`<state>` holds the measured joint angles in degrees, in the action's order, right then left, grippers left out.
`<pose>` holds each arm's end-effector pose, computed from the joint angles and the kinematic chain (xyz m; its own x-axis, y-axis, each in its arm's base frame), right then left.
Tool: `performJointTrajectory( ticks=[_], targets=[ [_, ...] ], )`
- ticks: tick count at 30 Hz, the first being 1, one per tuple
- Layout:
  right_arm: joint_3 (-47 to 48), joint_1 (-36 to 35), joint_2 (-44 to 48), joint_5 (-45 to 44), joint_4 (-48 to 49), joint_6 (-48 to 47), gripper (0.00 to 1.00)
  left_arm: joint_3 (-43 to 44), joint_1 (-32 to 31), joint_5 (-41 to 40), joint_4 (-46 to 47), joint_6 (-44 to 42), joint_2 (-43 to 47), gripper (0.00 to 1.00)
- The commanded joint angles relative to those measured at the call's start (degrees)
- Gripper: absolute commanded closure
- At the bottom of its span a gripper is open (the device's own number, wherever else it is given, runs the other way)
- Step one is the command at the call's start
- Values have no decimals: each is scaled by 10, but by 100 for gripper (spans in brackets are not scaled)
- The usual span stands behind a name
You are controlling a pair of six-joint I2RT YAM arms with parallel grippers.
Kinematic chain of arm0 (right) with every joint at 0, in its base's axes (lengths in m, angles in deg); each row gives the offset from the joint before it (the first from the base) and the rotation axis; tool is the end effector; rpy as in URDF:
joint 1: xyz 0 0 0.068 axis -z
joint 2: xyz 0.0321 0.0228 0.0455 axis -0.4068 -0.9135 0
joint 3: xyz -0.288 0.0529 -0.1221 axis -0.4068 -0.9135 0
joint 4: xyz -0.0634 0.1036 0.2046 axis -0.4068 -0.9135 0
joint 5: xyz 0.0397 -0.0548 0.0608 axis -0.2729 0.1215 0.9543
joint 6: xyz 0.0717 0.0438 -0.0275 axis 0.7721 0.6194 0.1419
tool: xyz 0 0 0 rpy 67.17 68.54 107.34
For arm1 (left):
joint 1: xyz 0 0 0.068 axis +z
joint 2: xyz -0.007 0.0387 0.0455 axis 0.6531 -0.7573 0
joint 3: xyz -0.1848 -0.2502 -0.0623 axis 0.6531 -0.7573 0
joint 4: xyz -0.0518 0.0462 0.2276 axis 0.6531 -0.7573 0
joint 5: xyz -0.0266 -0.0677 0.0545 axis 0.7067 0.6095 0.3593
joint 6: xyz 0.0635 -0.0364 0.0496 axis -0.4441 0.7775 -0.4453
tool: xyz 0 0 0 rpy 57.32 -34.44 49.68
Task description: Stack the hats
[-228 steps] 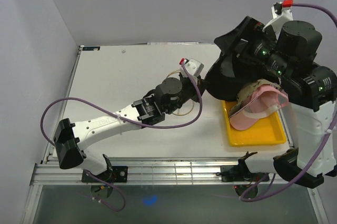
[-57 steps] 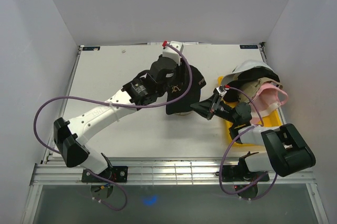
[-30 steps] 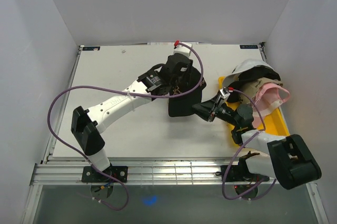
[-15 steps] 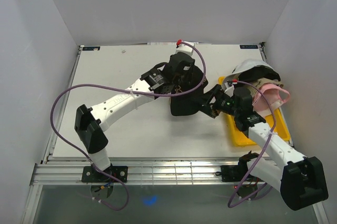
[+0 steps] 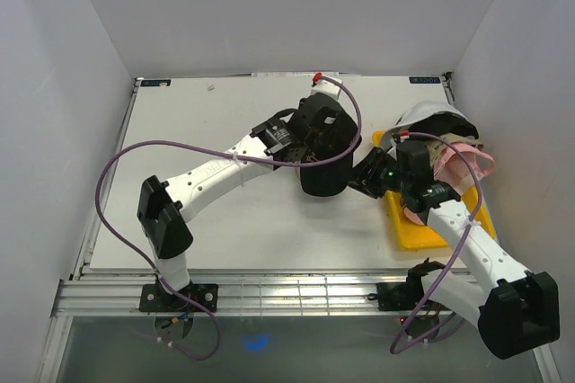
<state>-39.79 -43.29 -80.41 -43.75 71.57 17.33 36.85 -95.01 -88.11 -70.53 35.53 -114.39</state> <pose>0.1871 0.0911 0.2802 -0.7439 0.5412 -0.3921 0.0482 0.6286 0.7762 0.2764 -0.3234 0.3866 -0.5074 0.1808 -0.8426 0.3649 0.9308 -0.0200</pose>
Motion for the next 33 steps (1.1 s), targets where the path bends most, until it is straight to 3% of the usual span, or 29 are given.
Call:
performJointTrajectory(
  ticks=[1, 10, 16, 27, 33],
  targets=[
    [42, 1, -13, -26, -27, -40, 52, 20, -3, 0, -23, 4, 0, 44],
    [126, 0, -18, -68, -106, -97, 47, 29, -3, 2, -25, 5, -3, 44],
    [177, 0, -11, -99, -130, -115, 36, 34, -4, 2, -26, 6, -6, 44],
    [331, 0, -129, -152, -165, -154, 35, 44, -4, 2, -31, 1, -8, 44],
    [343, 0, -158, -135, -145, -162, 22, 53, -4, 2, -35, 0, -9, 44]
  ],
)
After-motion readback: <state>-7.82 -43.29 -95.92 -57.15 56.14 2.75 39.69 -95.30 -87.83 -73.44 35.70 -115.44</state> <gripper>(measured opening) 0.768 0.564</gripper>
